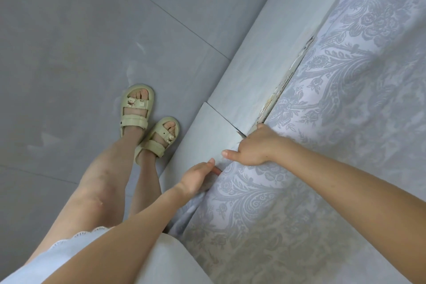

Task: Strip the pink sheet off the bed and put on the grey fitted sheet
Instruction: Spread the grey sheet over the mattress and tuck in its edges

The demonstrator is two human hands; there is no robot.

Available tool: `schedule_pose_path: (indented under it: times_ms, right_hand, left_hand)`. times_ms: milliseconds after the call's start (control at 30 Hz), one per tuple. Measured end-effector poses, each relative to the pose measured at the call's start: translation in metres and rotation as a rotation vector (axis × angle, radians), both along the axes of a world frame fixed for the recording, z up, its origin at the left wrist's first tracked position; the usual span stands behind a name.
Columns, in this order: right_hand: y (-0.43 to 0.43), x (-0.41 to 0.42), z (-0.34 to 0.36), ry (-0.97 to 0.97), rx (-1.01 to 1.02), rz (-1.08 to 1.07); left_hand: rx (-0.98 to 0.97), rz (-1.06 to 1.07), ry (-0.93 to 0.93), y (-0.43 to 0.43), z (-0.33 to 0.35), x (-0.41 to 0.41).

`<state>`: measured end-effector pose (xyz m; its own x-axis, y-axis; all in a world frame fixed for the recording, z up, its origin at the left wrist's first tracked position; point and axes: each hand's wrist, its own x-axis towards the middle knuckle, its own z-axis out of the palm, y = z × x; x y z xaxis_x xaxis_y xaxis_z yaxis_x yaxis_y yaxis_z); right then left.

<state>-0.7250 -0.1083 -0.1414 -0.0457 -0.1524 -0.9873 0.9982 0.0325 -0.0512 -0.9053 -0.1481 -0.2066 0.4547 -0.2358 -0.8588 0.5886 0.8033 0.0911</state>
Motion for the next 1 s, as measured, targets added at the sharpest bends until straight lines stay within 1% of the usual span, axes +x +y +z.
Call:
schedule_pose_path:
  times_ms: [133, 200, 267, 367, 467, 500, 567, 633, 667, 767, 833, 900, 933, 1000]
  right_hand:
    - [-0.004, -0.013, -0.020, -0.098, -0.136, -0.024]
    - [-0.007, -0.016, -0.026, -0.113, -0.186, -0.078]
    - [-0.009, -0.015, -0.026, -0.112, -0.205, -0.173]
    - [-0.009, -0.005, -0.007, -0.097, -0.184, -0.386]
    - [-0.011, 0.002, 0.009, -0.117, -0.054, -0.558]
    - [-0.011, 0.000, 0.010, -0.130, -0.025, -0.561]
    - [-0.010, -0.007, 0.002, -0.157, -0.064, -0.443]
    - [-0.011, -0.020, -0.013, -0.181, -0.143, -0.324]
    - [-0.012, -0.027, -0.019, -0.189, -0.146, -0.270]
    - [-0.019, -0.038, -0.024, -0.224, -0.065, -0.071]
    - [-0.022, -0.041, -0.019, -0.245, 0.024, -0.056]
    - [-0.023, -0.043, -0.007, -0.236, 0.155, -0.147]
    - [-0.024, -0.045, 0.000, -0.211, 0.223, -0.176]
    - [-0.029, -0.053, 0.013, -0.141, 0.315, -0.158]
  left_hand:
    - [-0.003, 0.021, -0.015, -0.004, 0.011, -0.014]
    - [-0.017, 0.037, -0.015, -0.011, 0.019, -0.020]
    - [-0.070, 0.038, -0.041, -0.023, 0.025, -0.022]
    - [-0.167, -0.066, -0.100, -0.034, 0.032, -0.010]
    - [-0.249, -0.201, -0.119, -0.045, 0.023, 0.004]
    - [-0.287, -0.213, -0.106, -0.047, 0.020, 0.006]
    - [-0.297, -0.230, -0.092, -0.048, 0.011, 0.009]
    - [-0.212, -0.279, -0.119, -0.043, 0.006, 0.011]
    - [-0.168, -0.300, -0.112, -0.039, 0.006, 0.012]
    - [-0.077, -0.311, -0.045, -0.030, 0.013, 0.001]
    - [-0.035, -0.205, -0.016, -0.029, 0.016, -0.019]
    - [-0.059, -0.128, 0.002, -0.038, 0.018, -0.043]
    - [-0.081, -0.130, 0.001, -0.046, 0.021, -0.051]
    - [-0.131, -0.177, 0.003, -0.065, 0.028, -0.056]
